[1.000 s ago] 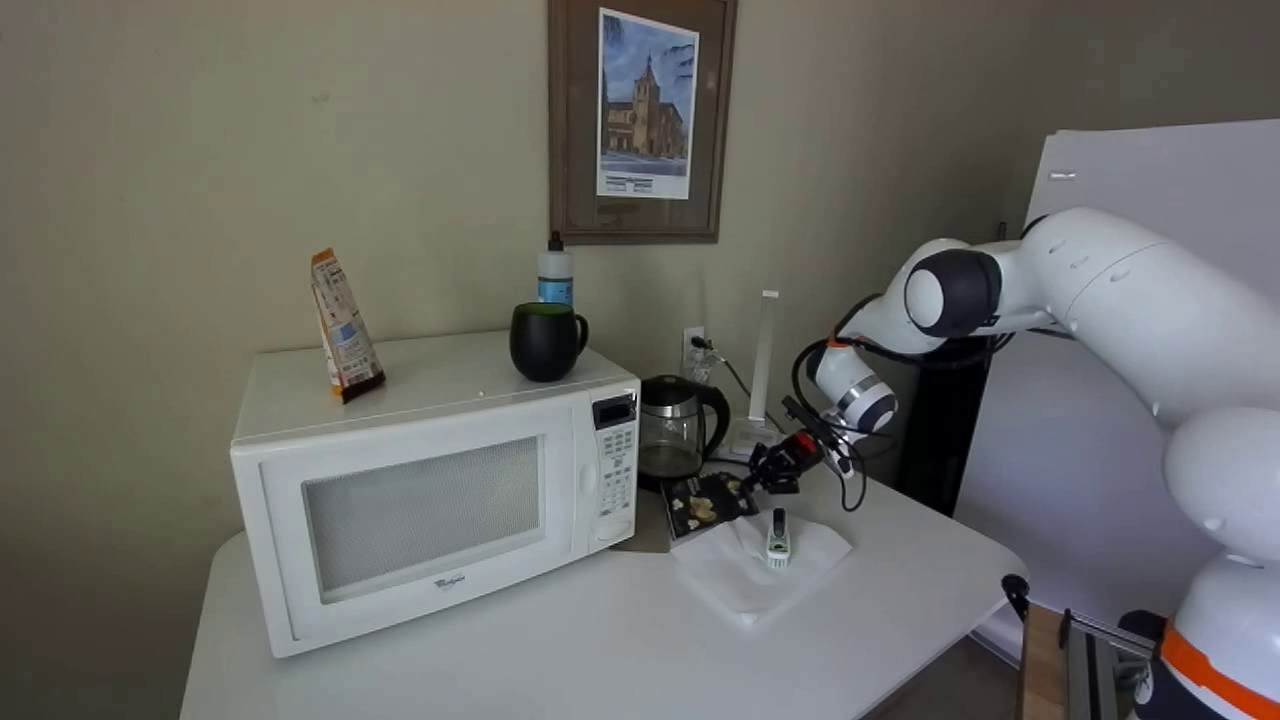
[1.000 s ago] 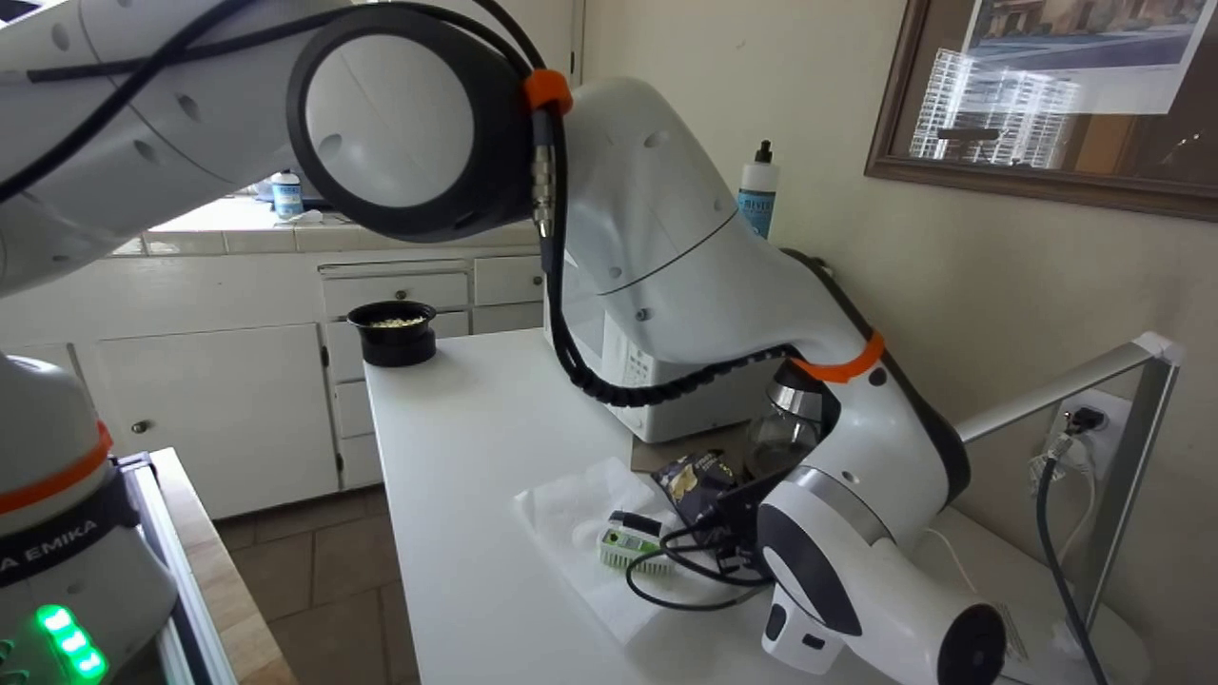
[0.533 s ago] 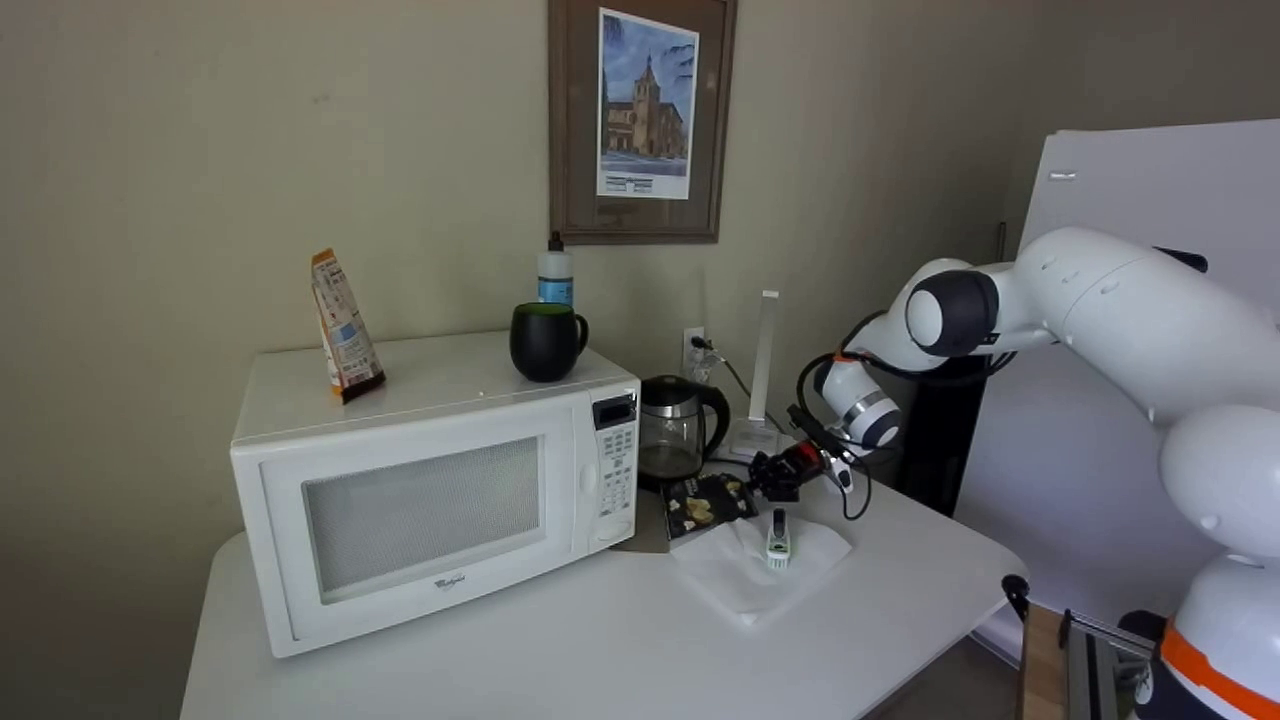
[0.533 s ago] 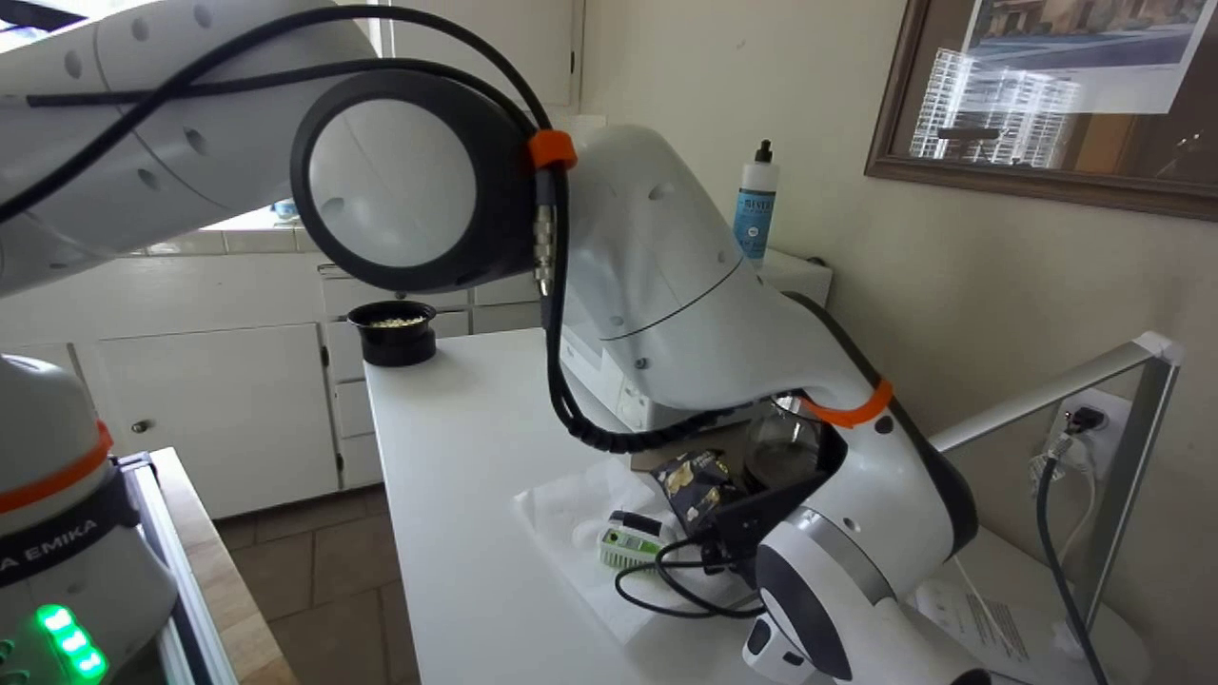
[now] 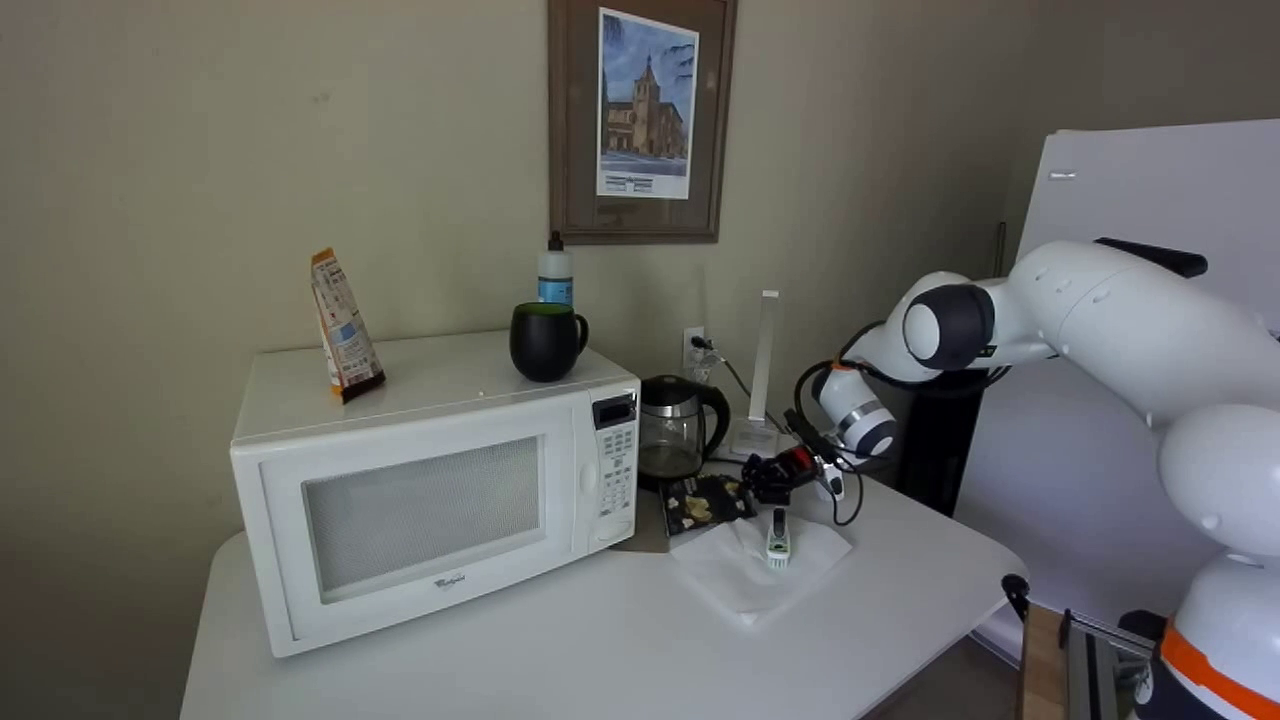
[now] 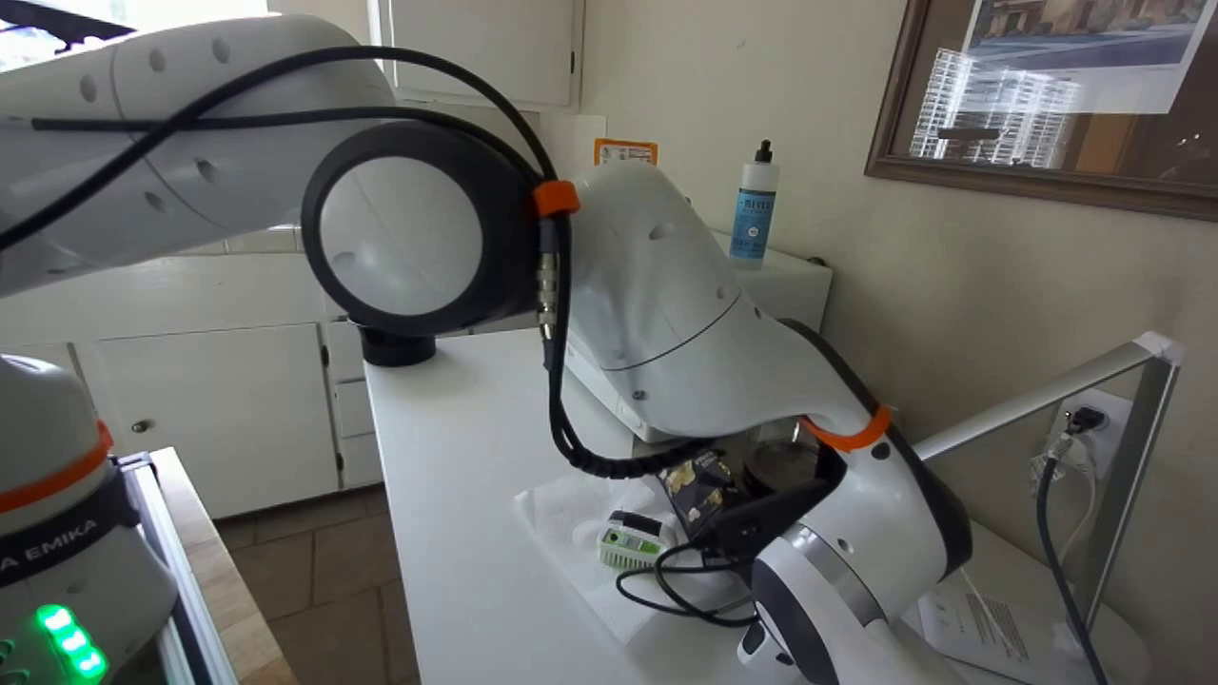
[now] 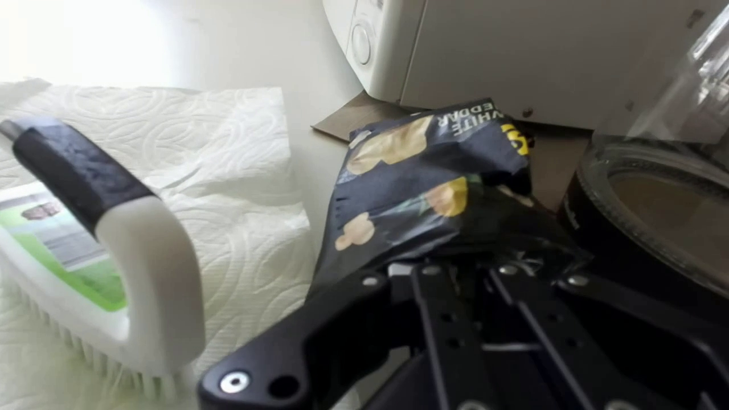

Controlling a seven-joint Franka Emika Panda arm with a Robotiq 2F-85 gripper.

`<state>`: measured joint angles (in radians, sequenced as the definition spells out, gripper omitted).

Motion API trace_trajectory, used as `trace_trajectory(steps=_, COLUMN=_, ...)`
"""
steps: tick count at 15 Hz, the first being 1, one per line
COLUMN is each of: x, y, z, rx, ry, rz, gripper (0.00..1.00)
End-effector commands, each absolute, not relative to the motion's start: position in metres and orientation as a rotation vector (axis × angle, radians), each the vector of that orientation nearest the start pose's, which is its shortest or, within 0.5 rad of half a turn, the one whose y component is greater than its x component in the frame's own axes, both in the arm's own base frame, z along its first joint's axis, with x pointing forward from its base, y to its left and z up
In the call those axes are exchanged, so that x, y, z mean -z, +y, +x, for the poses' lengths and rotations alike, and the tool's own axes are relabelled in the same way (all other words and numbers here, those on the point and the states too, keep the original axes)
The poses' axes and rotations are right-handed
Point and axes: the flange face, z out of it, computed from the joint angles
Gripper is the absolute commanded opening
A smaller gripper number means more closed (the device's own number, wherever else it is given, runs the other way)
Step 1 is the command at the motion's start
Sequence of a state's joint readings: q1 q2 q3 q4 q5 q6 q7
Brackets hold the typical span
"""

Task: Put the white object in the black packet

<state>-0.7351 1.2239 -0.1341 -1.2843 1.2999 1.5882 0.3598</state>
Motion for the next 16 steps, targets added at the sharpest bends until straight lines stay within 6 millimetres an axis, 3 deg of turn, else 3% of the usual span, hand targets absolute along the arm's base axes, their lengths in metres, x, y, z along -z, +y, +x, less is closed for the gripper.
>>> trace_trajectory(steps=1, x=0.0031, y=-0.4145, z=0.5096, rx=-0.534, ry=1.521, rz=-1.076, gripper=0.43)
trace_trajectory(steps=6, x=0.002, y=-0.4174, z=0.5116, rx=-0.518, ry=1.521, rz=-1.092, gripper=0.81)
trace_trajectory(steps=7, x=0.0016, y=-0.4184, z=0.5119, rx=-0.515, ry=1.522, rz=-1.095, gripper=0.68)
trace_trajectory(steps=8, x=0.0011, y=-0.4192, z=0.5121, rx=-0.513, ry=1.522, rz=-1.096, gripper=0.67)
trace_trajectory(steps=9, x=0.0003, y=-0.4201, z=0.5117, rx=-0.512, ry=1.522, rz=-1.097, gripper=0.54)
trace_trajectory(steps=11, x=-0.0013, y=-0.421, z=0.5117, rx=-0.513, ry=1.521, rz=-1.098, gripper=0.44)
trace_trajectory(steps=12, x=-0.002, y=-0.4213, z=0.5118, rx=-0.513, ry=1.52, rz=-1.098, gripper=0.35)
trace_trajectory(steps=14, x=-0.0035, y=-0.421, z=0.5131, rx=-0.513, ry=1.518, rz=-1.102, gripper=0.23)
trace_trajectory(steps=16, x=-0.0046, y=-0.4213, z=0.5137, rx=-0.512, ry=1.516, rz=-1.106, gripper=0.2)
